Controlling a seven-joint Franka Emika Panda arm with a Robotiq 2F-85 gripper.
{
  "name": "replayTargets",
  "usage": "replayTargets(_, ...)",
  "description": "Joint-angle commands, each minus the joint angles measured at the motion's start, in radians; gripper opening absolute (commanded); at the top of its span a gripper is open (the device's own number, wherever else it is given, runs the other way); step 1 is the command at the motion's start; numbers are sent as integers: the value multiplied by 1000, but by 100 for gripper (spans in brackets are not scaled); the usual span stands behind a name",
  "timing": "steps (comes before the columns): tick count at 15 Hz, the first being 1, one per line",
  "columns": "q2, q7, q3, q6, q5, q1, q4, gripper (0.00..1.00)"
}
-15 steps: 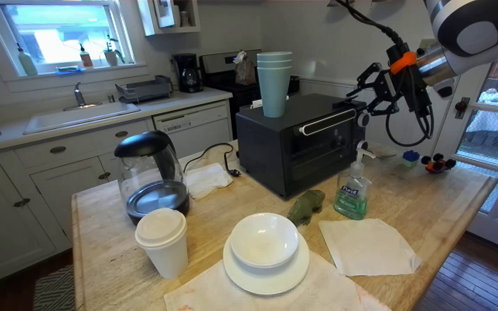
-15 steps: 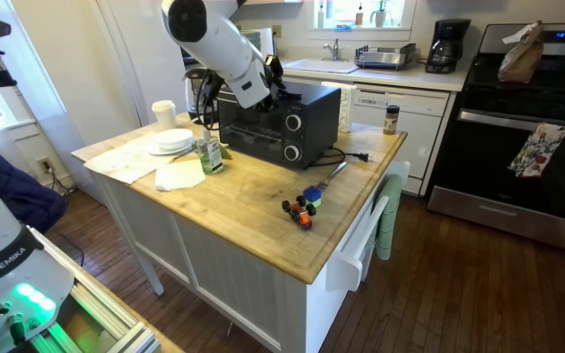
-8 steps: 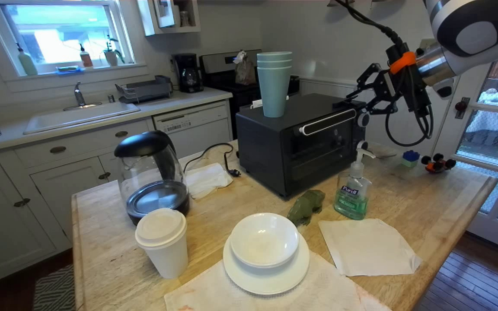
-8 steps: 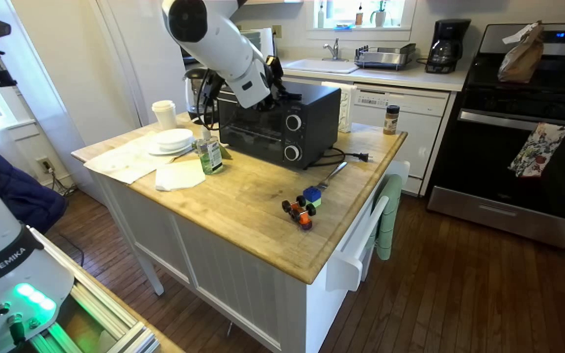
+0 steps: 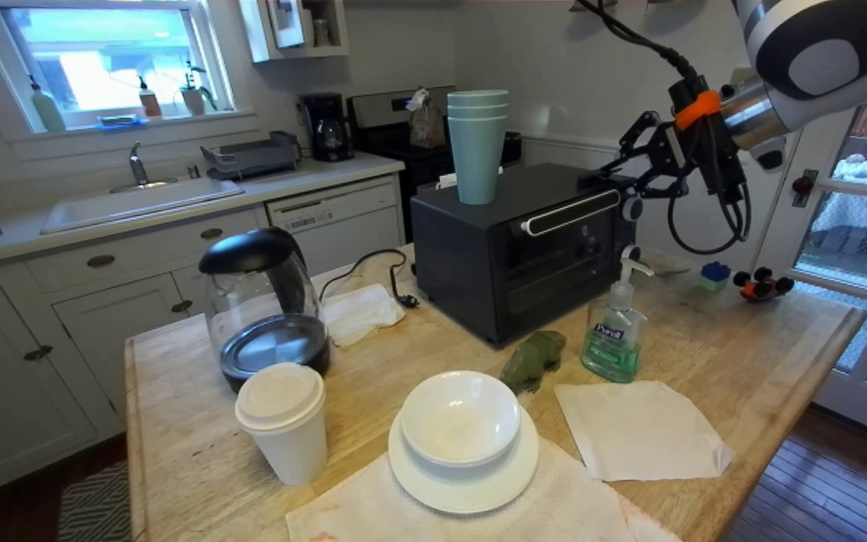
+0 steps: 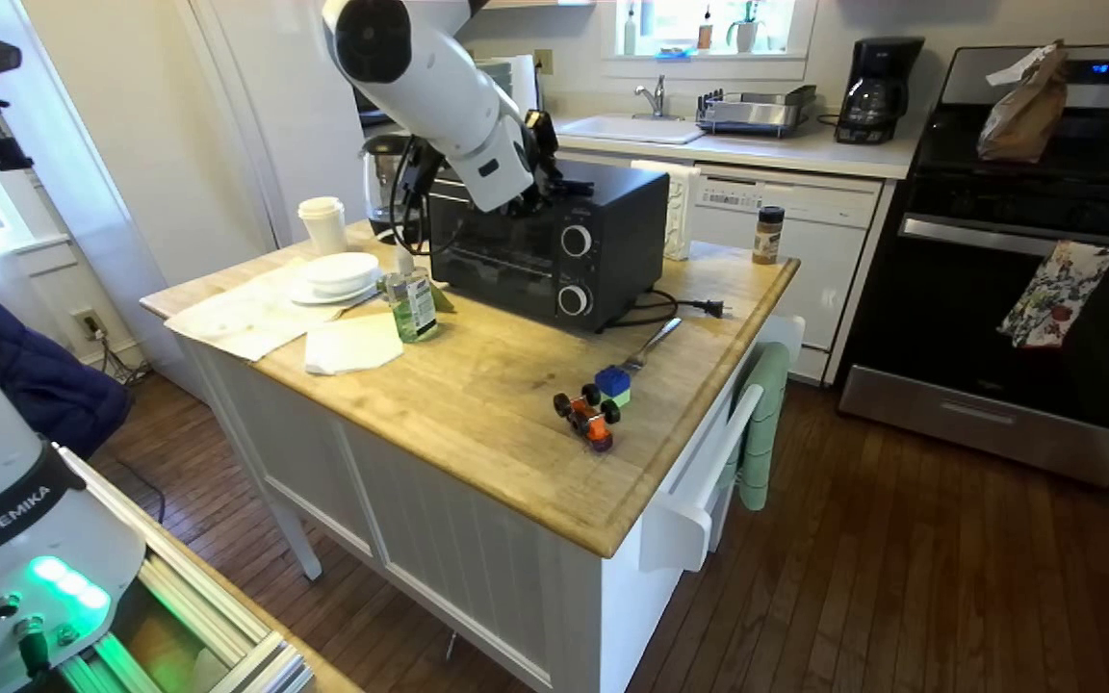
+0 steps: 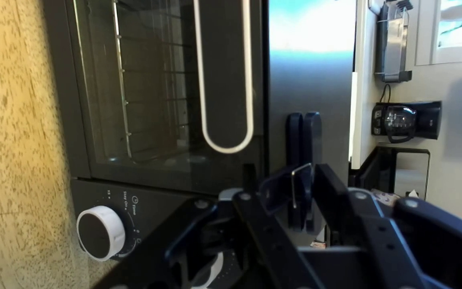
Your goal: Place the clip on the handle of the oven door
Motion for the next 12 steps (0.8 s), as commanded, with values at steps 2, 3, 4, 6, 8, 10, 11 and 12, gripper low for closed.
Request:
replayTargets(2,22,-19,-2,-7,38,-1,29,35)
replayTargets(3,22,-19,-2,-7,38,-1,31,32)
replayTargets(4,21,-19,-2,-7,38,-1,32,31)
replayTargets(6,22,-18,-2,-7,37,-2,38,27)
replayTargets(8,22,-17,-3,-7,36,-2,40,23)
replayTargets(10,22,-17,-3,-8,36,-3,42,5)
replayTargets(11,23,-16,-3,-8,35,-3,43,5)
replayTargets(12,24,-16,-3,-8,35,-3,45,1)
